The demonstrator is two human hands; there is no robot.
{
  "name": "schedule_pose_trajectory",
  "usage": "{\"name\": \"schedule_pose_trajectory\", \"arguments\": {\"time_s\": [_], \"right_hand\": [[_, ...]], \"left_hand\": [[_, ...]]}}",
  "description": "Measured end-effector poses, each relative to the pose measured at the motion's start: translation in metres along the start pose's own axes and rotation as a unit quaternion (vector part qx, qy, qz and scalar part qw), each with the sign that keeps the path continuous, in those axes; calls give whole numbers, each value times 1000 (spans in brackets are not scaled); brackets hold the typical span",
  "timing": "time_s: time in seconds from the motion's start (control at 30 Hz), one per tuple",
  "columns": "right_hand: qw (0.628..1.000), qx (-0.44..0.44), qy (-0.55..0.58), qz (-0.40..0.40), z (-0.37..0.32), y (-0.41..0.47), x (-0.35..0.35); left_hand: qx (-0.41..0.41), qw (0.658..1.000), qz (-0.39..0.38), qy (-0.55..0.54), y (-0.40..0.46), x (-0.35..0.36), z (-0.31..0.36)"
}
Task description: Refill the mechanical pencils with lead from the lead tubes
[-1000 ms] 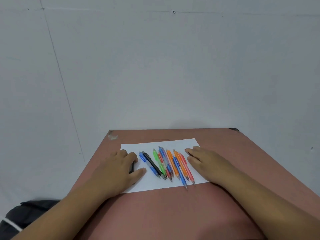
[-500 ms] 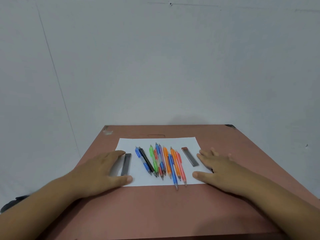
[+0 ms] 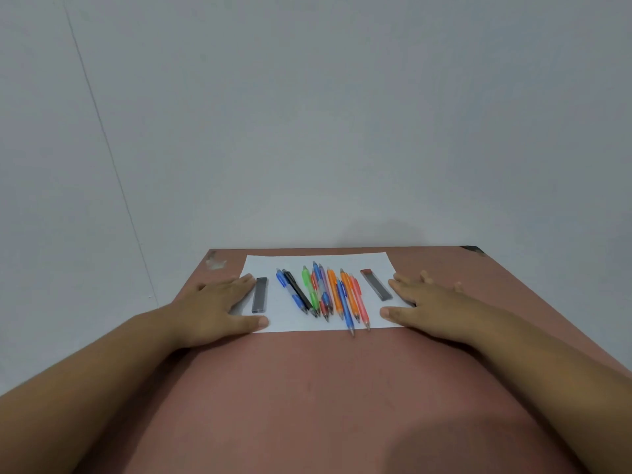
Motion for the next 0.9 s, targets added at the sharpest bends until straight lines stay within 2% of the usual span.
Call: {"name": "schedule_pose_trajectory", "arguments": {"time_s": [0.57,0.77,0.9], "right_hand": [[1000,19,2,5,8,31,-9],[1000,16,4,4,8,30,-7],[1000,-16,2,26,9,8,-1]], "left_hand": [[-5,1000,21,10,39,-14,-9],[-10,1000,10,-24,44,-13,-15],[25,997,62,-49,29,-10,-22]]}}
Point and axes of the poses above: each hand's wrist, its own y-axis towards the middle knuckle, its own x-axis out of the palm, z = x × y, the point moved 9 cm from there along y, towards the middle knuckle, and after that the axes turned 8 degrees about -z, right-handed, at the moved point
